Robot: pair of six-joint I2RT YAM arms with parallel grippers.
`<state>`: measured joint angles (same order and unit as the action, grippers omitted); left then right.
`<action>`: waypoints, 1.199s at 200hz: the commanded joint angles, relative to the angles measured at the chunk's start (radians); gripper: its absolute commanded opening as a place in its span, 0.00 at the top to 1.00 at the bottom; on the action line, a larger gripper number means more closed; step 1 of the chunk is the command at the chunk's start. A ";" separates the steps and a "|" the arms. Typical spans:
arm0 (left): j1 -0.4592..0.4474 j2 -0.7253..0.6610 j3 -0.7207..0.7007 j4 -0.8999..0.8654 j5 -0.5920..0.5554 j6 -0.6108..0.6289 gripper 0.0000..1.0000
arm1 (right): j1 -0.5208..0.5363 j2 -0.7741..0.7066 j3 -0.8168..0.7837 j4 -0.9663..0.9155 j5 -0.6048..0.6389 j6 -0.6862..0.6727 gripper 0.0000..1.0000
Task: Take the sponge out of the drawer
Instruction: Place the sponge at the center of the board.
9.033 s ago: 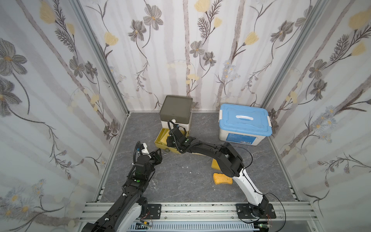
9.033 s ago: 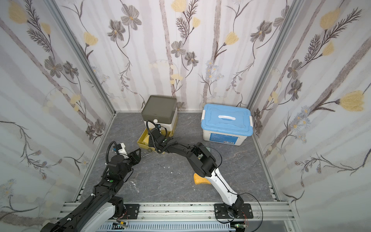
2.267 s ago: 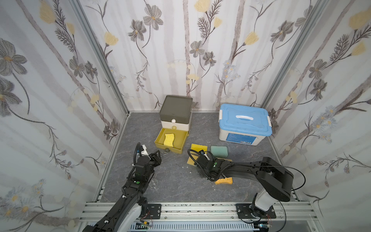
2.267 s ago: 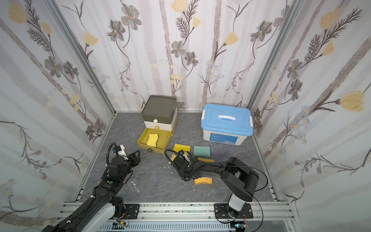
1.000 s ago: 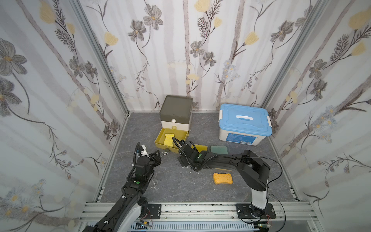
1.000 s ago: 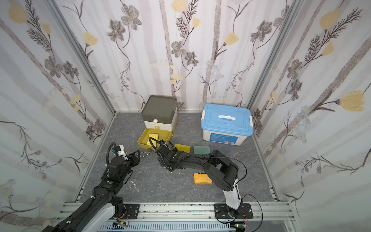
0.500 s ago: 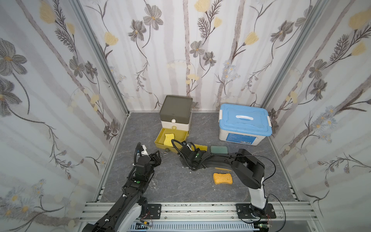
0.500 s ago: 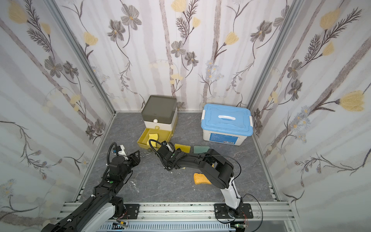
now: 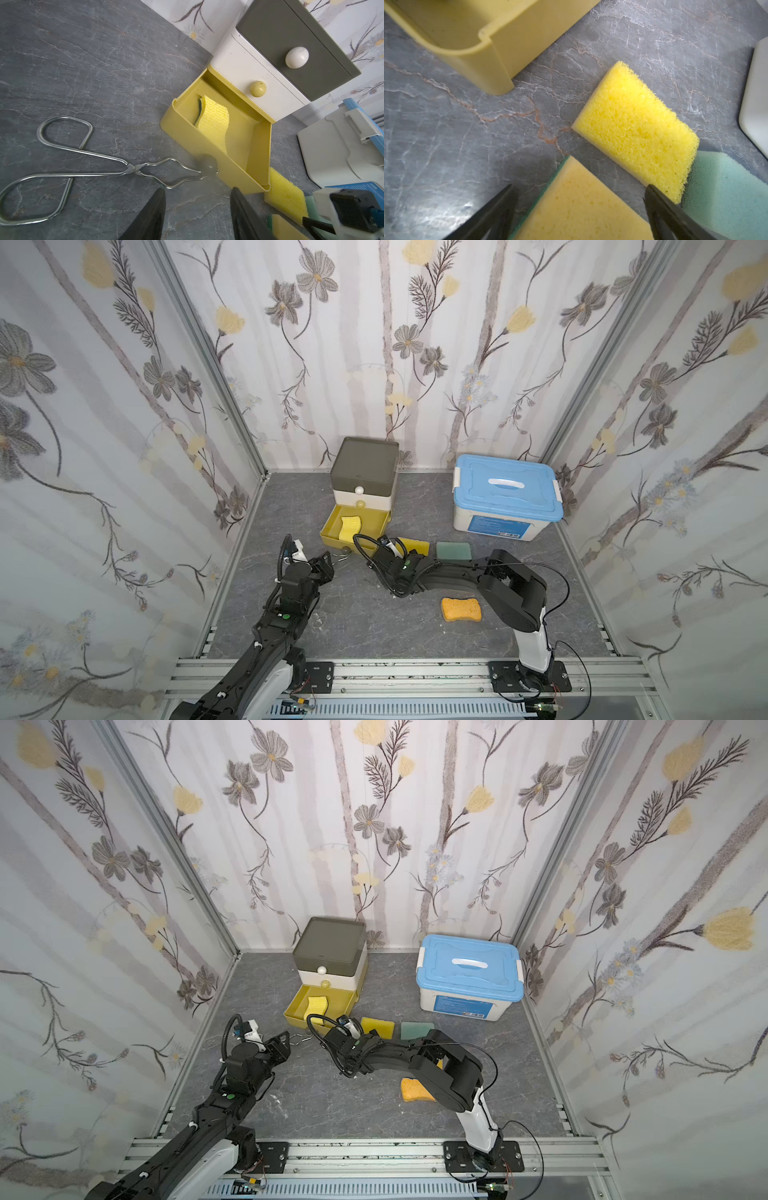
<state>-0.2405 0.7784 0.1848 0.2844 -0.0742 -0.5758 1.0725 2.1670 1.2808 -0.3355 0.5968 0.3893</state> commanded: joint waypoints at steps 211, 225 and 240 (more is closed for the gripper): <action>0.000 0.002 -0.002 0.039 -0.009 0.005 0.47 | -0.321 -0.616 -0.422 0.045 -0.242 0.284 0.00; 0.000 0.009 -0.001 0.044 -0.009 0.006 0.47 | -0.380 -0.697 -0.513 0.085 -0.315 0.317 0.00; 0.000 0.018 -0.001 0.051 -0.007 0.004 0.47 | -0.436 -0.796 -0.632 0.145 -0.392 0.352 0.00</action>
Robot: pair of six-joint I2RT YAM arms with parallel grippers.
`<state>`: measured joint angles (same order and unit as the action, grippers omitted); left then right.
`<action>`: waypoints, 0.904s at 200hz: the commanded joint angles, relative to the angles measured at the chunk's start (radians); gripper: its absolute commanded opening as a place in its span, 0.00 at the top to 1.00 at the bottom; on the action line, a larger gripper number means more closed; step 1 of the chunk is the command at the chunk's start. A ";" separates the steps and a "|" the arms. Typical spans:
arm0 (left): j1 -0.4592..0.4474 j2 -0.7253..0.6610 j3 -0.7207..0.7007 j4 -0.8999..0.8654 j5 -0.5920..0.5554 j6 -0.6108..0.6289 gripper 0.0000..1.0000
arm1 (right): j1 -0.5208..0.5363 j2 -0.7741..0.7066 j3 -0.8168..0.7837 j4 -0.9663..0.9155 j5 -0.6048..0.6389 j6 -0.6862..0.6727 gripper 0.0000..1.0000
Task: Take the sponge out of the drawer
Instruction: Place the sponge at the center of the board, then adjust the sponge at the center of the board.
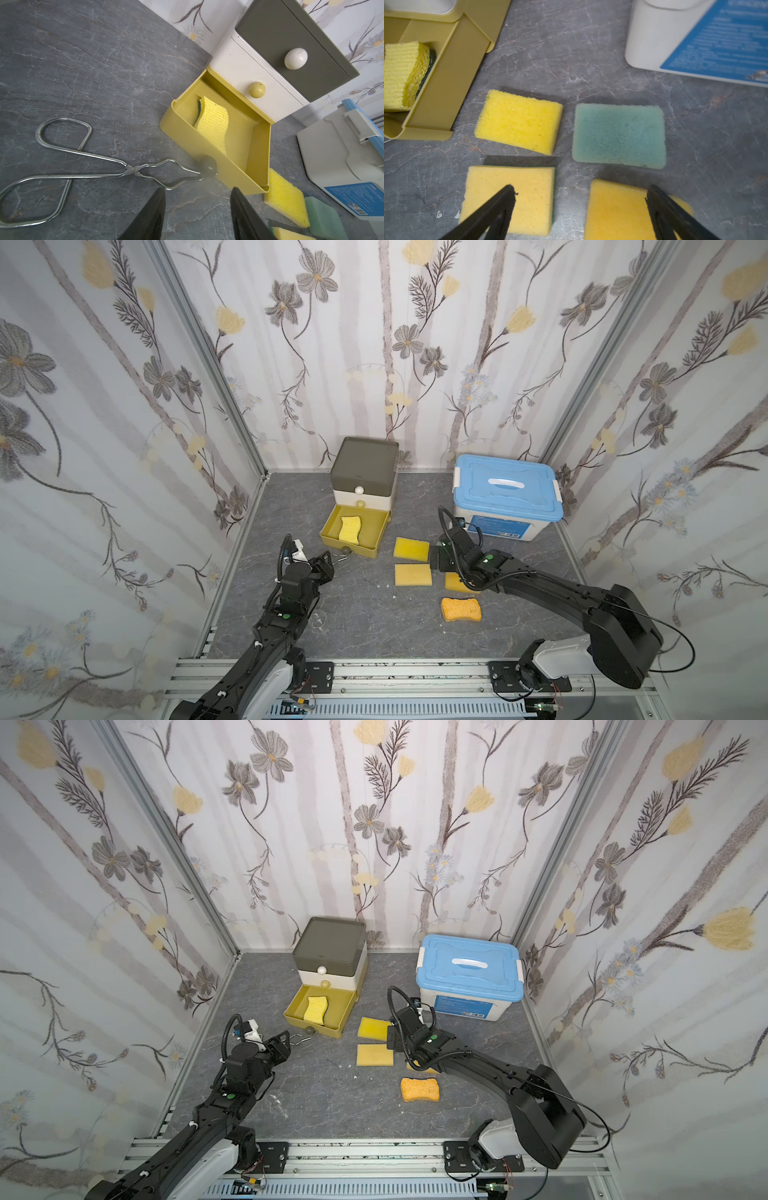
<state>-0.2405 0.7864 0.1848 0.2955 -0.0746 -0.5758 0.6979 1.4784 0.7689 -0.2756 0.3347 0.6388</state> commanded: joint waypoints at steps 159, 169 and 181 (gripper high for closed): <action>0.000 0.035 0.005 0.060 -0.001 0.002 0.47 | -0.204 -0.092 -0.275 0.236 -0.314 0.042 0.00; 0.000 0.033 0.005 0.059 -0.001 0.001 0.47 | -0.203 -0.092 -0.281 0.260 -0.336 0.033 0.00; 0.000 0.031 0.004 0.057 -0.002 0.001 0.47 | -0.202 -0.089 -0.278 0.269 -0.348 0.031 0.00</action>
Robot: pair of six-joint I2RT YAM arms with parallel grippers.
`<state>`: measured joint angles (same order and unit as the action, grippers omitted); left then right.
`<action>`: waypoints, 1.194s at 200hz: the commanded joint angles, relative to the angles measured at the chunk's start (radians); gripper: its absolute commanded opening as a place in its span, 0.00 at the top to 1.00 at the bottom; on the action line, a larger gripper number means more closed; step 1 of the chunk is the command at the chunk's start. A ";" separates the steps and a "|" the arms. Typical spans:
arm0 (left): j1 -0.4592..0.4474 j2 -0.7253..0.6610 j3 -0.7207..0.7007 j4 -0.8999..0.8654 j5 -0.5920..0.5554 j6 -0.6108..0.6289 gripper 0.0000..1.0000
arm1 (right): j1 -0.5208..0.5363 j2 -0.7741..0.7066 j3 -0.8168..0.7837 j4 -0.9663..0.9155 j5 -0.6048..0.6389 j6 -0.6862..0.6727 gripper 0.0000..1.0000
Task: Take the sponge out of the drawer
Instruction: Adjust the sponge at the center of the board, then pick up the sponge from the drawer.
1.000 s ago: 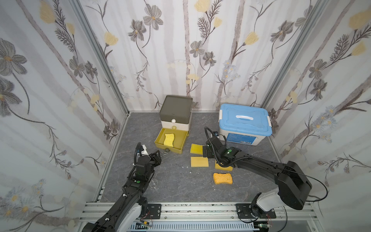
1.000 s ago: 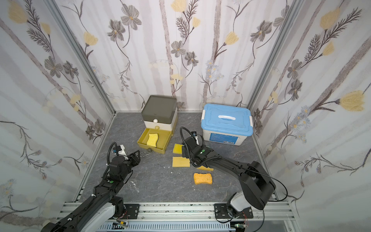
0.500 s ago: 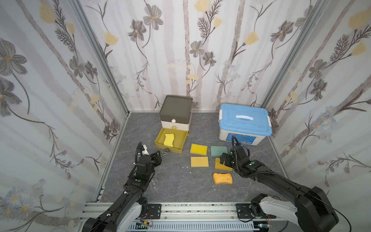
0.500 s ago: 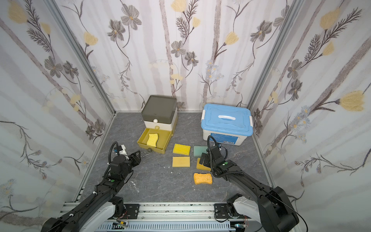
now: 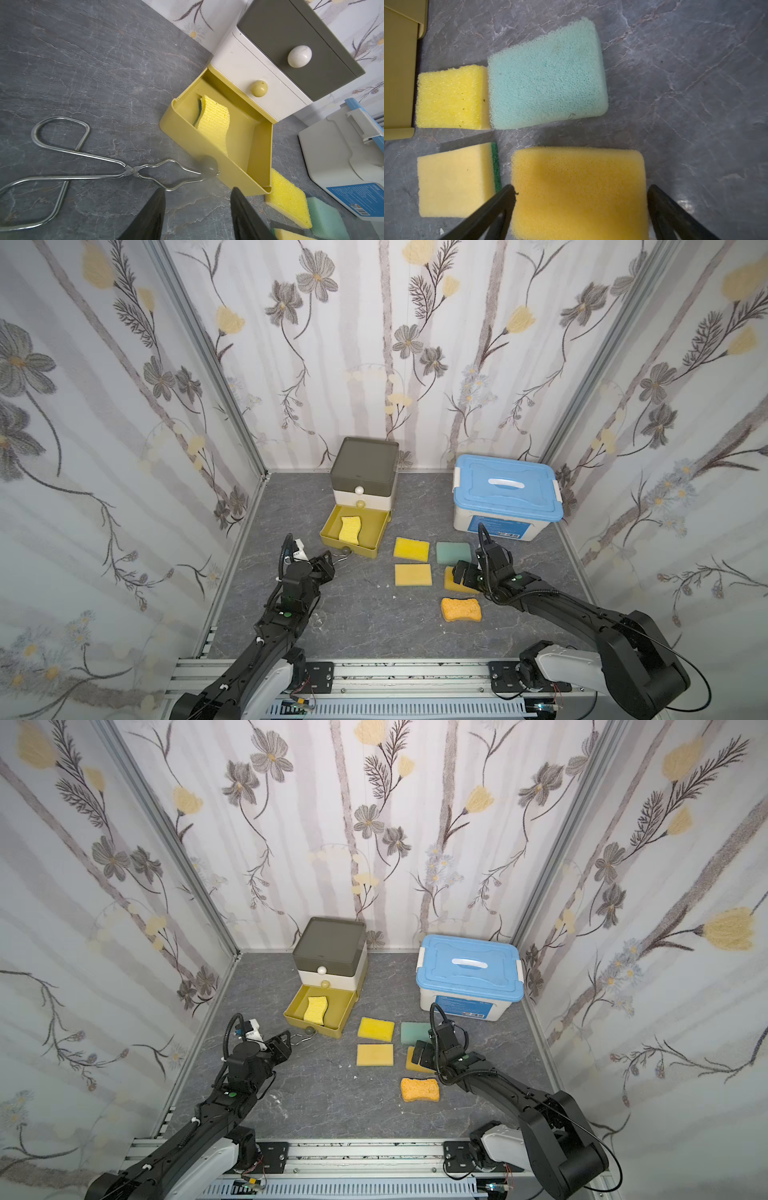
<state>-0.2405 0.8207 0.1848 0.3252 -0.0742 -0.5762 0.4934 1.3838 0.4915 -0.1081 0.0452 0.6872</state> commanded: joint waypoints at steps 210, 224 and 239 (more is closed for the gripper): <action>0.000 -0.019 0.008 0.000 -0.010 0.004 0.47 | 0.376 0.494 0.862 0.041 0.202 -0.281 0.10; -0.001 -0.020 0.008 -0.002 -0.013 0.004 0.47 | 0.406 0.575 0.933 0.049 0.186 -0.271 0.11; 0.000 -0.014 0.010 -0.001 -0.012 0.005 0.47 | 0.436 0.663 1.023 0.027 0.193 -0.268 0.15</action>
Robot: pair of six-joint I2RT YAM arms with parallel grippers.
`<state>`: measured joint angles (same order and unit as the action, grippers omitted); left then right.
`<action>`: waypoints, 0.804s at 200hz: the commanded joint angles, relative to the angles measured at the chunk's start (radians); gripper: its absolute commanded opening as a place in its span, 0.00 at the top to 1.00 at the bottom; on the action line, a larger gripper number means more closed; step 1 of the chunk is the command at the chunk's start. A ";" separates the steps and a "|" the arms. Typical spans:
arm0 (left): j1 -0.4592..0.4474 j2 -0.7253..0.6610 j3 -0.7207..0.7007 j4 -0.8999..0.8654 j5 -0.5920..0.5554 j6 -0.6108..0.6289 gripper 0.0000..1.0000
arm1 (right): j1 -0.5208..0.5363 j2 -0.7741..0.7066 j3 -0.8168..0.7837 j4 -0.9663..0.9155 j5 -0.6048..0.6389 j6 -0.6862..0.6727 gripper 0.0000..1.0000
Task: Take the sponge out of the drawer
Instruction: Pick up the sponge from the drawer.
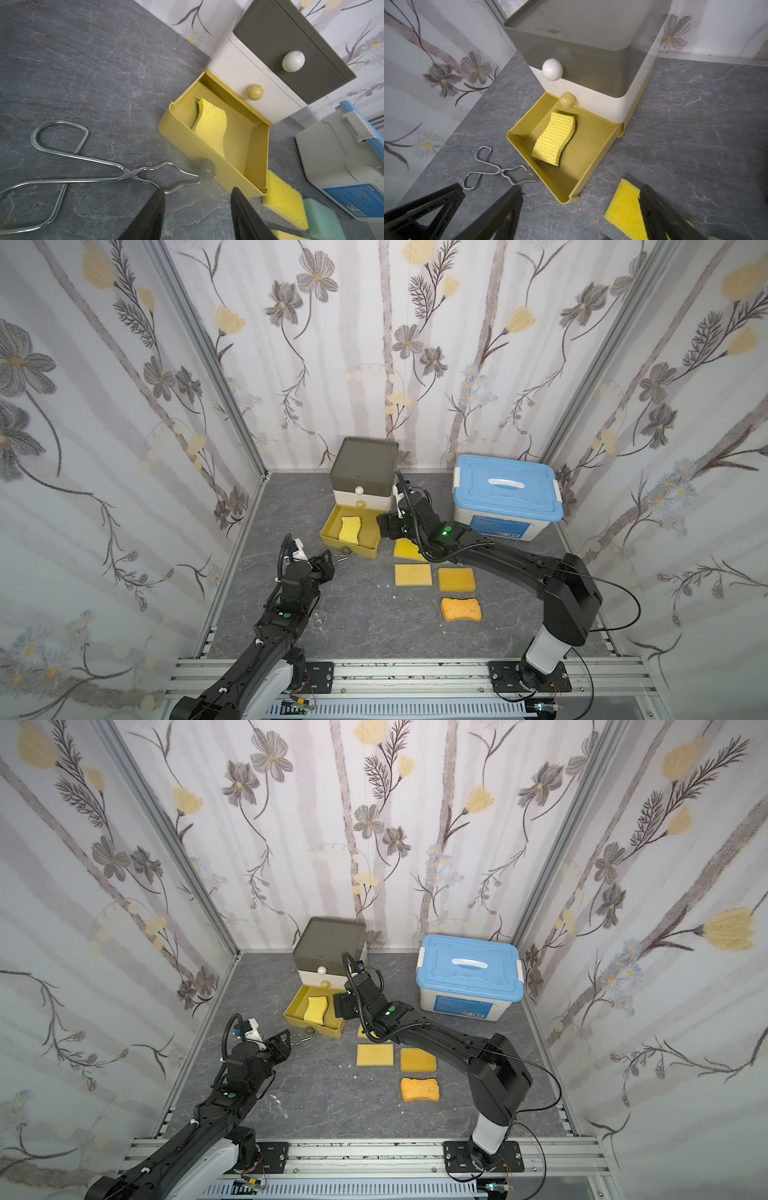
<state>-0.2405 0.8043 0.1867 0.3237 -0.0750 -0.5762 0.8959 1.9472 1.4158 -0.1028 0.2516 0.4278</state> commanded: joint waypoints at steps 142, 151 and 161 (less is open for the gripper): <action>0.000 -0.017 -0.003 -0.003 -0.016 0.004 0.47 | 0.058 0.519 0.493 -0.148 -0.050 0.147 0.33; 0.000 -0.015 -0.003 -0.002 -0.014 0.004 0.47 | 0.058 0.530 0.493 -0.144 -0.044 0.153 0.33; 0.000 -0.014 -0.004 0.000 -0.014 0.004 0.47 | 0.057 0.544 0.493 -0.133 -0.042 0.160 0.33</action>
<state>-0.2405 0.7891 0.1848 0.3206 -0.0780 -0.5762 0.9543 2.4653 1.8999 -0.2443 0.1806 0.5430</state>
